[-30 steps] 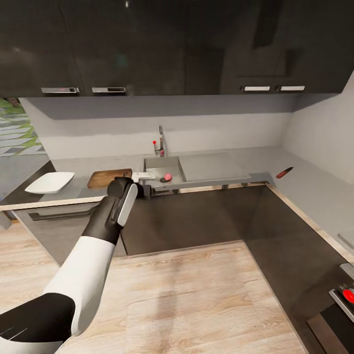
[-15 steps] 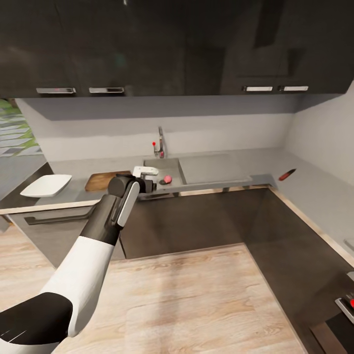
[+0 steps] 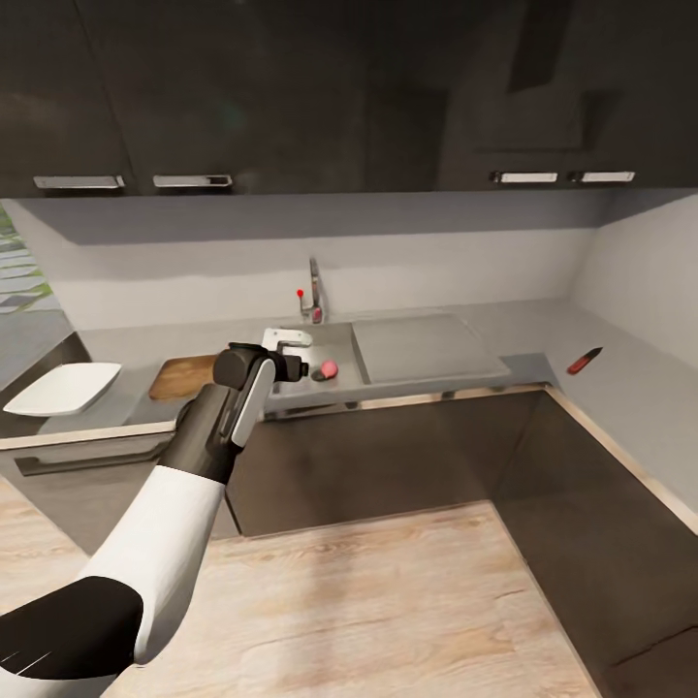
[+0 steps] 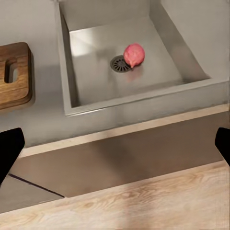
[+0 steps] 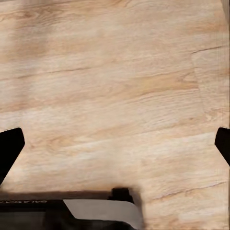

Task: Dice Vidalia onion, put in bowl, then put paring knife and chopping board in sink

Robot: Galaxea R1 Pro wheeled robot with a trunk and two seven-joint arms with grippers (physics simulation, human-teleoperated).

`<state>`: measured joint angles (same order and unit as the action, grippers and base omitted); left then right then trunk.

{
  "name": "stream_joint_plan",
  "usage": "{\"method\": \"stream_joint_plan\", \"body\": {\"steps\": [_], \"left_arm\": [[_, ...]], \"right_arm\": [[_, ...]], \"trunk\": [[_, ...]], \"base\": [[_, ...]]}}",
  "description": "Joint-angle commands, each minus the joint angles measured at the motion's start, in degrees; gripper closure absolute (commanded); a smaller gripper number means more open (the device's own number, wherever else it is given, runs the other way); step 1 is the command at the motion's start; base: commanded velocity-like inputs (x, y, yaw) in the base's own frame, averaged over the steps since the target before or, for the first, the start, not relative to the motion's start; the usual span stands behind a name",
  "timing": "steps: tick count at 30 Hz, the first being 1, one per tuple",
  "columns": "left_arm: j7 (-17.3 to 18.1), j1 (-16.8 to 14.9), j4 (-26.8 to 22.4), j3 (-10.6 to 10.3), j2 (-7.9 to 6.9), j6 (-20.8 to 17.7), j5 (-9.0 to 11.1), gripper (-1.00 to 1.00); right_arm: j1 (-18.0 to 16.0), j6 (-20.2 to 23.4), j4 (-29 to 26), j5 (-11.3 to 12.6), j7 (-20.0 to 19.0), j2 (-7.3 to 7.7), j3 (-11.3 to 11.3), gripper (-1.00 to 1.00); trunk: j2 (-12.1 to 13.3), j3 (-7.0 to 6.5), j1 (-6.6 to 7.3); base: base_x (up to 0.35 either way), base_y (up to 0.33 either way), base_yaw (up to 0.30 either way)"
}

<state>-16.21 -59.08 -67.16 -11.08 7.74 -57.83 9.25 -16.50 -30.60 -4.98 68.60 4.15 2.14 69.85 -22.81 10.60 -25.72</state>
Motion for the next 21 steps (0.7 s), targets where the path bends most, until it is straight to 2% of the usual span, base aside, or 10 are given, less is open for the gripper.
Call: {"method": "stream_joint_plan", "body": {"steps": [1,4,12,21], "left_arm": [[-0.57,-0.06,-0.02,-0.06,0.00,-0.17,0.60,-1.00],[-0.57,-0.04,0.05,-0.08,0.00,-0.17,0.60,-1.00],[-0.57,0.02,1.66,-0.14,0.10,-0.09,0.60,-1.00],[-0.57,0.02,5.11,-0.25,0.26,0.03,0.60,-1.00]], "right_arm": [[-0.03,0.78,-0.18,0.23,0.40,0.04,0.48,-1.00],[-0.03,4.31,-0.20,0.29,0.36,-0.02,0.46,-1.00],[-0.03,10.39,-0.20,0.27,0.20,0.01,0.46,-1.00],[-0.03,11.50,-0.19,0.29,0.26,-0.03,0.46,-1.00]], "trunk": [[-0.11,0.11,-0.07],[-0.11,0.11,-0.07],[-0.11,0.11,-0.07],[-0.11,0.11,-0.07]], "base": [[0.319,0.000,0.000],[0.319,-0.036,0.000],[0.319,-0.086,0.000],[0.319,-0.087,0.000]]}}
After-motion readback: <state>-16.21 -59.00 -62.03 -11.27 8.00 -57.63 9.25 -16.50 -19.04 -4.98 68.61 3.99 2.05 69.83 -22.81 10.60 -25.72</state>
